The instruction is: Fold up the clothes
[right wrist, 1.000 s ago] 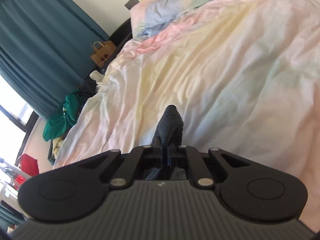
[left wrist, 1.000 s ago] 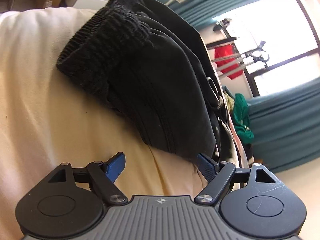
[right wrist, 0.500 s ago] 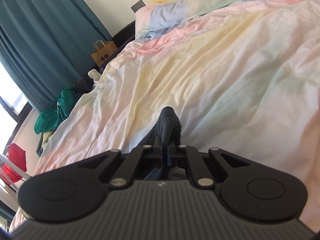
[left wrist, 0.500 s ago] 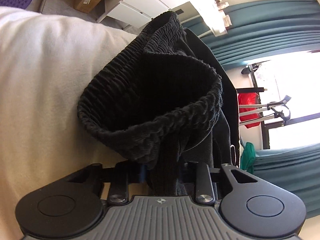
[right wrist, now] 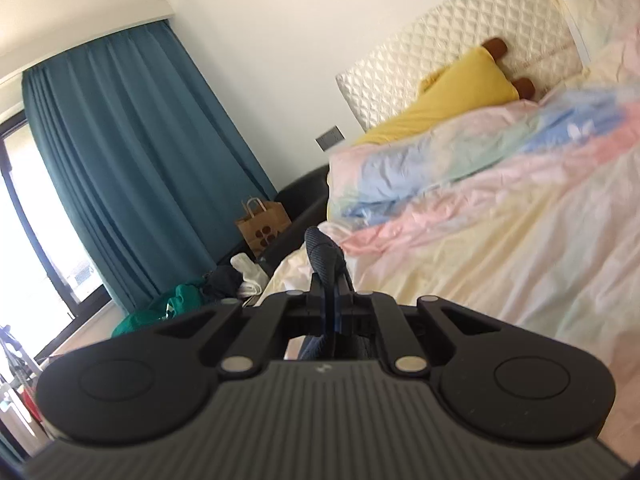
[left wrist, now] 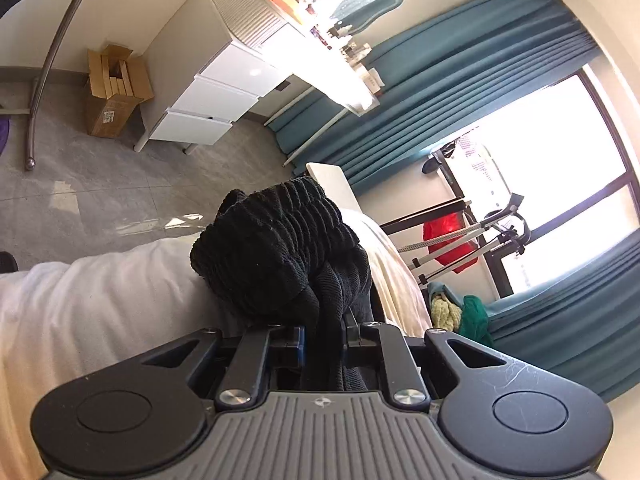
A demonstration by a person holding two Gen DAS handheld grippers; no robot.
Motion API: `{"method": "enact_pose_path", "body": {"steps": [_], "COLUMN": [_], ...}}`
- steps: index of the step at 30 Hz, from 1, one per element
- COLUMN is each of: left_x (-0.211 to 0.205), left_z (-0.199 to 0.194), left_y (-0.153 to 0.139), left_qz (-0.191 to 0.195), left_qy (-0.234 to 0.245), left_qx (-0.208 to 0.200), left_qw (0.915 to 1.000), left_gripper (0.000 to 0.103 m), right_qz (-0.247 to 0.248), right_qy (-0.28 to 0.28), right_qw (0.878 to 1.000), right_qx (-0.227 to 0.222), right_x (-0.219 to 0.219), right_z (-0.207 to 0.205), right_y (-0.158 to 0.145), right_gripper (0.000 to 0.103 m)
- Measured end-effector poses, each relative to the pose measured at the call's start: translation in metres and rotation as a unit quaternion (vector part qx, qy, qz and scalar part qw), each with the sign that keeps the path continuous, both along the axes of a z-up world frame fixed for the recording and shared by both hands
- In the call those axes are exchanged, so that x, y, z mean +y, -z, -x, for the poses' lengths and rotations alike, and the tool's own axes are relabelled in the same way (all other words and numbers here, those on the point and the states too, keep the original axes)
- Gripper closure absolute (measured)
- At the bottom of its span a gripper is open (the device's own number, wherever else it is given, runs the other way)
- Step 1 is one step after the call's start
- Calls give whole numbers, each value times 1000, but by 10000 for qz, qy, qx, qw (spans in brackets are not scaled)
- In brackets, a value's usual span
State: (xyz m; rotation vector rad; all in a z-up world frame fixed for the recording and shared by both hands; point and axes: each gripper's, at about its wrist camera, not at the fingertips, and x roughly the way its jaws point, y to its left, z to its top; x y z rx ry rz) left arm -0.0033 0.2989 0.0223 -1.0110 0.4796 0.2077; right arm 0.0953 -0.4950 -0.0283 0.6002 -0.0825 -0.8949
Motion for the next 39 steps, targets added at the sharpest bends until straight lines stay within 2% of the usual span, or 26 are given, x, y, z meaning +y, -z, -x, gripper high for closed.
{"method": "enact_pose_path", "body": {"steps": [4, 6, 9, 10, 15, 18, 24, 27, 30, 32, 35, 37, 38, 39], "left_x": [-1, 2, 13, 12, 3, 4, 6, 6, 6, 6, 5, 1, -2, -7], "left_z": [13, 17, 26, 27, 26, 30, 29, 27, 21, 18, 16, 15, 15, 16], "left_y": [38, 56, 71, 70, 64, 66, 70, 73, 77, 81, 80, 75, 71, 66], "left_qz": [72, 419, 833, 839, 368, 414, 356, 280, 180, 155, 31, -224, -395, -629], "left_qy": [-31, -63, -108, -102, -16, 46, 173, 178, 148, 175, 237, 303, 357, 398], "left_qx": [248, 422, 380, 341, 377, 309, 366, 465, 729, 911, 974, 1067, 1116, 1189], "left_qw": [9997, 9982, 9957, 9958, 9986, 9987, 9985, 9984, 9971, 9956, 9950, 9936, 9923, 9901], "left_gripper": [86, 86, 85, 85, 85, 85, 84, 83, 80, 78, 72, 66, 63, 54], "right_qz": [-128, -407, -843, -1054, -2211, -2636, -2589, -2906, -3240, -3137, -2957, -2941, -2920, -2853], "right_qy": [-131, -183, -242, -210, 29, 218, 512, 537, 392, 244, 47, -34, -73, -93], "right_qw": [9972, 9947, 9891, 9876, 9730, 9635, 9620, 9508, 9403, 9433, 9475, 9481, 9493, 9518], "right_qx": [723, 922, 1180, 1145, 663, 404, 701, 925, 960, 1054, 1217, 1212, 1165, 1121], "right_x": [-8, -17, -32, -38, -55, -49, -33, -40, -49, -47, -43, -43, -42, -40], "right_z": [-26, -23, -18, -11, 32, 56, 88, 95, 100, 99, 94, 94, 94, 95], "right_y": [17, 41, 76, 82, 100, 100, 89, 106, 124, 121, 113, 108, 106, 102], "right_gripper": [96, 96, 96, 96, 96, 96, 96, 96, 96, 93, 91, 82, 68, 47]}}
